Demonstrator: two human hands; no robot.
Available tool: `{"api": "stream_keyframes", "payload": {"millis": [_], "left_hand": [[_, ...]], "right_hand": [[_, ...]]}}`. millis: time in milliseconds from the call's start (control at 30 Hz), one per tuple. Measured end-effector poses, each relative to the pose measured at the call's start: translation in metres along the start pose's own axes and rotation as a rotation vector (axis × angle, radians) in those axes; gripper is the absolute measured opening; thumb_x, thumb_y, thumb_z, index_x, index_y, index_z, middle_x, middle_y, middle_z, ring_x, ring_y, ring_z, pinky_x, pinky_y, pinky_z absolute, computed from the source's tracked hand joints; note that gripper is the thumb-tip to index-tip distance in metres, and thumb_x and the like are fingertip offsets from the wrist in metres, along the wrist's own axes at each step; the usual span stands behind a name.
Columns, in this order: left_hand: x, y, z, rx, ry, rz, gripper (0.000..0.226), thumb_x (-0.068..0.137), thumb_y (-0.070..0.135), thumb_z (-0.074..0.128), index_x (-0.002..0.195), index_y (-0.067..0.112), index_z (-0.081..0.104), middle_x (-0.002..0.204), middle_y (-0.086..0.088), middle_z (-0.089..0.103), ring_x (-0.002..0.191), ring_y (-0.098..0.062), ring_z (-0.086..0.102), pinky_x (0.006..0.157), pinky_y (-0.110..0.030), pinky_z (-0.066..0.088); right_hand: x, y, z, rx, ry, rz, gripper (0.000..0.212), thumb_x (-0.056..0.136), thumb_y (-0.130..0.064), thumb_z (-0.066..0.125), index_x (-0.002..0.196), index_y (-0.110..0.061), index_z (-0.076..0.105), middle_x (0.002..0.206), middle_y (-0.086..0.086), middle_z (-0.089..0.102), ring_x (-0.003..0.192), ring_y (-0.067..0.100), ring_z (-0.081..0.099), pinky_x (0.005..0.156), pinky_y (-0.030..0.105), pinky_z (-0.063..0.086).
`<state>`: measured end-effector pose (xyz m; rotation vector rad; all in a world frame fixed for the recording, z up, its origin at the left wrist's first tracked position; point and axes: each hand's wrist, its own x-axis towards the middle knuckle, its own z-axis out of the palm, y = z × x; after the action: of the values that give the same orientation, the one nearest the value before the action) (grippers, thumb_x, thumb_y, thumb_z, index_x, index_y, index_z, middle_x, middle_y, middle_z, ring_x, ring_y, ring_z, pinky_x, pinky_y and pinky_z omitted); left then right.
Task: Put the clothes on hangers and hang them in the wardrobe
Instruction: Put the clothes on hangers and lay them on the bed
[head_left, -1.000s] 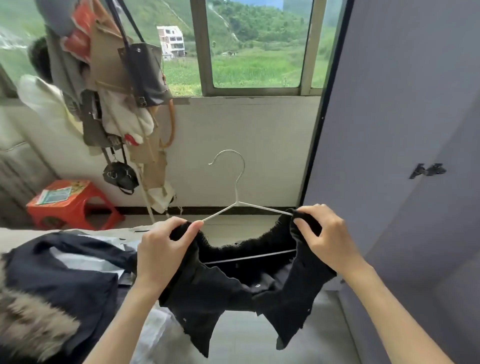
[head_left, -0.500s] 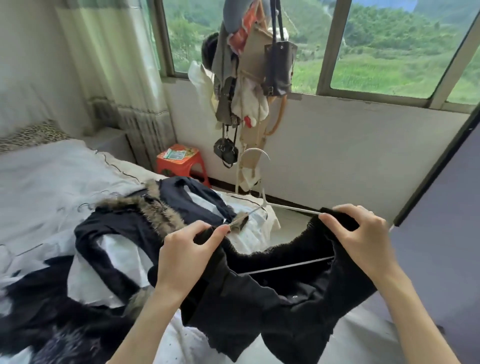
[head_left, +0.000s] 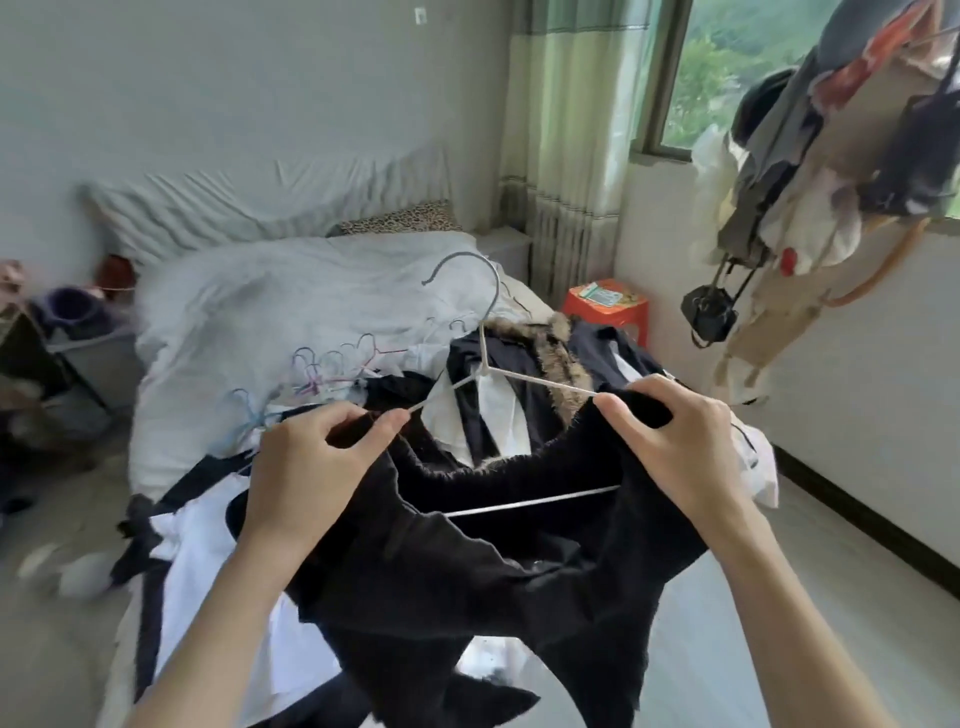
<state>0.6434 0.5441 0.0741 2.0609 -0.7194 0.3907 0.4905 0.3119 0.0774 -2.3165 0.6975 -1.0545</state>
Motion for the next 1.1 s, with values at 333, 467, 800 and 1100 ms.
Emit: {"api": "stream_keyframes", "payload": {"millis": [333, 467, 800, 1100], "left_hand": [[0.042, -0.025, -0.124, 0.205, 0.284, -0.039, 0.051, 0.068, 0.065, 0.056, 0.076, 0.017, 0.071, 0.079, 0.004, 0.070, 0.079, -0.013, 0.063, 0.071, -0.031, 0.047], [0.085, -0.051, -0.146, 0.264, 0.336, -0.031, 0.040, 0.078, 0.051, 0.066, 0.083, 0.011, 0.070, 0.076, 0.000, 0.065, 0.077, -0.018, 0.061, 0.066, -0.031, 0.042], [0.218, -0.230, -0.097, 0.410, 0.180, -0.188, 0.042, 0.087, 0.048, 0.056, 0.100, 0.010, 0.067, 0.100, -0.010, 0.069, 0.095, -0.031, 0.061, 0.071, -0.035, 0.045], [0.261, -0.436, 0.013, 0.587, -0.238, -0.437, 0.031, 0.094, 0.047, 0.044, 0.093, 0.019, 0.058, 0.093, 0.001, 0.066, 0.088, -0.023, 0.059, 0.066, -0.032, 0.039]], "right_hand": [[0.053, -0.116, 0.067, 0.240, -0.156, -0.161, 0.024, 0.078, -0.041, 0.066, 0.069, -0.020, 0.062, 0.067, -0.006, 0.062, 0.073, 0.016, 0.060, 0.065, 0.030, 0.041], [0.087, -0.152, 0.107, 0.259, -0.209, -0.195, 0.024, 0.082, -0.041, 0.062, 0.079, -0.018, 0.066, 0.071, -0.009, 0.058, 0.075, 0.011, 0.053, 0.063, 0.026, 0.033], [0.191, -0.164, 0.317, 0.105, -0.477, -0.148, 0.030, 0.088, -0.044, 0.055, 0.094, -0.015, 0.064, 0.093, 0.007, 0.066, 0.090, 0.028, 0.059, 0.066, 0.030, 0.040], [0.210, -0.085, 0.544, -0.133, -0.802, -0.072, 0.041, 0.091, -0.046, 0.051, 0.091, -0.007, 0.064, 0.086, 0.010, 0.066, 0.085, 0.030, 0.061, 0.067, 0.033, 0.043]]}}
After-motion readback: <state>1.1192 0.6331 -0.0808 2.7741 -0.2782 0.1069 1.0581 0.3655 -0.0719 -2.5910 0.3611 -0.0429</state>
